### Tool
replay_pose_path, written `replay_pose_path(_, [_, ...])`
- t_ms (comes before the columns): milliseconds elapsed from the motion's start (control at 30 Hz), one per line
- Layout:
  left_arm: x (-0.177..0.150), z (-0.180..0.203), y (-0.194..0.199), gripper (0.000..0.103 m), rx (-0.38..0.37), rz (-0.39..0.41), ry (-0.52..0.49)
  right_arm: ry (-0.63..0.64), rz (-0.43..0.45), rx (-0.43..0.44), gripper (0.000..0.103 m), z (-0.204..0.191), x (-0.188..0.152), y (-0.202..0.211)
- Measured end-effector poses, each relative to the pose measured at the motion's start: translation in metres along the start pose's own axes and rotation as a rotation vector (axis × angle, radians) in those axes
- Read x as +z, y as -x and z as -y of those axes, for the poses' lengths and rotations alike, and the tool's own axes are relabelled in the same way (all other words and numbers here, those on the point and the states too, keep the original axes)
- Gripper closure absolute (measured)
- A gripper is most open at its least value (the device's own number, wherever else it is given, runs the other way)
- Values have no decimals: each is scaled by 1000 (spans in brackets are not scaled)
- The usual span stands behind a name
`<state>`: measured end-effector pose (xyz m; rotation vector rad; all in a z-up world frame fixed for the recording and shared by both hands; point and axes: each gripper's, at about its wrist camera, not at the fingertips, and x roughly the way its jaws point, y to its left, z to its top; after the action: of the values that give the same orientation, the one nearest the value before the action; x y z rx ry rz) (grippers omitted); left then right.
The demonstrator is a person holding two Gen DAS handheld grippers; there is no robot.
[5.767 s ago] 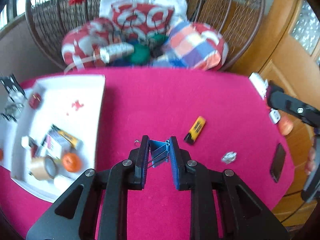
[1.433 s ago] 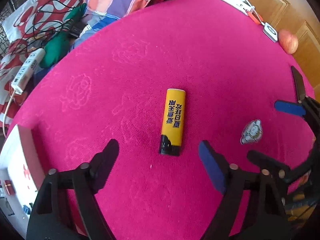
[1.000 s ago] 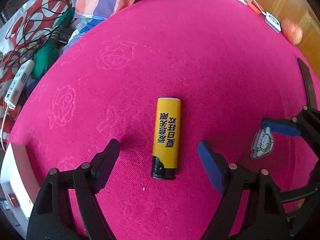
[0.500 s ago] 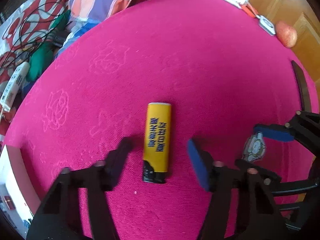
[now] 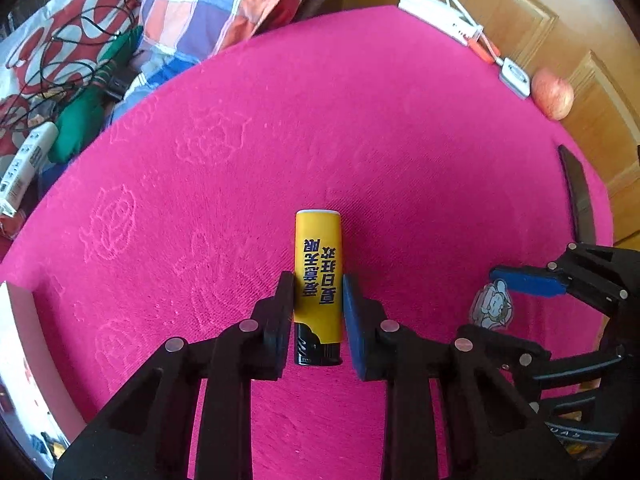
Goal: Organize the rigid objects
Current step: 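Lift and carry the lighter and cartoon sticker over the white tray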
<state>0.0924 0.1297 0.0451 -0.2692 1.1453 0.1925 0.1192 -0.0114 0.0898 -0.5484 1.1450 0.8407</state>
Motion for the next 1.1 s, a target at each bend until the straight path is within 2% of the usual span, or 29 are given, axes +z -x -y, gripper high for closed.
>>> replay_pose_path(133, [4,2,21,80,-12,47,44,-46,43,19,58,8,4,19])
replay_pose_path(267, [5,4,56,80,-3,127,70,-80,121,37,58,12,13,47])
replay_pose_path(467, [4,-7,136,80,29,303,121,-69,313,47,58,4,33,112])
replay_pose_path(633, [-11,-23,211,80,98,448,167,-35,496,79,58,-11,51,178])
replay_pose_path(900, [-57,-59,331,80,268,655,268,56,754,185,58,-56,72,268])
replay_pose_path(1000, [-80,-73,370,80,328,719,315,108,835,239,58,-80,77,296])
replay_pose_path(1100, [-105,-88,398,80,369,754,364,146,872,288,58,-99,78,309])
